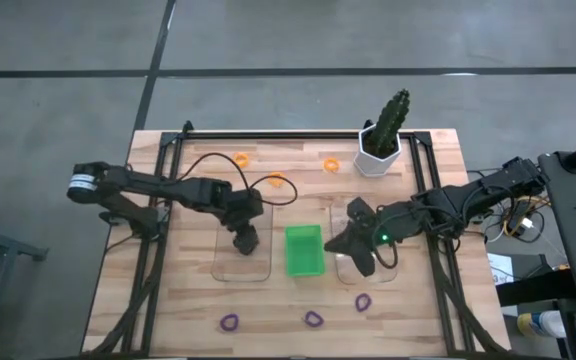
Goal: Sort spring keychains
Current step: Put the right violet spring keychain into the right transparent bin
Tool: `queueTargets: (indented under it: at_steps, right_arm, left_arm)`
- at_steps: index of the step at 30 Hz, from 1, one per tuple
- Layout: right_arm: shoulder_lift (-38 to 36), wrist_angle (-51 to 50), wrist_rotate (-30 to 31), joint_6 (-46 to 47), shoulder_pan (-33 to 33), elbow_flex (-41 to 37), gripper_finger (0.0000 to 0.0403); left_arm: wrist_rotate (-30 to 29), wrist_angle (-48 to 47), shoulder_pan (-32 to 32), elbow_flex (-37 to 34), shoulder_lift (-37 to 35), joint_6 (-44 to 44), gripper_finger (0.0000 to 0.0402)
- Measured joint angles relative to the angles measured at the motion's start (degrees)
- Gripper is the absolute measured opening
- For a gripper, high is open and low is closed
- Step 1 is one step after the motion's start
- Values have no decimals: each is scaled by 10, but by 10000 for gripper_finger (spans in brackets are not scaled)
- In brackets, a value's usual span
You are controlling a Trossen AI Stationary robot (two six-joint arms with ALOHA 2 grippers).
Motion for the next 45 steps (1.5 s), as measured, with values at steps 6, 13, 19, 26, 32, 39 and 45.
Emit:
queueTargets:
  at_steps: [6, 13, 19, 26, 32, 39, 45]
  right_arm:
    - [1, -5, -77, 50, 12, 0, 43]
    - [1, -70, -206, 195, 50, 0, 43]
    - [2, -181, -207, 345, 120, -5, 43]
    - [2, -204, -134, 513, 215, -30, 63]
    - [2, -198, -46, 683, 292, -65, 132]
    - [34, -137, 20, 821, 322, -124, 190]
    - [114, -68, 32, 803, 321, -130, 193]
  left_arm:
    - [1, -1, -1, 51, -1, 5, 137]
    - [1, -1, -7, 115, -1, 7, 138]
    - [-7, -1, -15, 170, -1, -6, 138]
    - [-21, -1, -15, 215, -1, -21, 138]
    - [-21, -1, -17, 253, -1, -15, 138]
    - [-10, -2, -21, 304, -2, 30, 138]
    - [13, -2, -29, 327, -10, 64, 138]
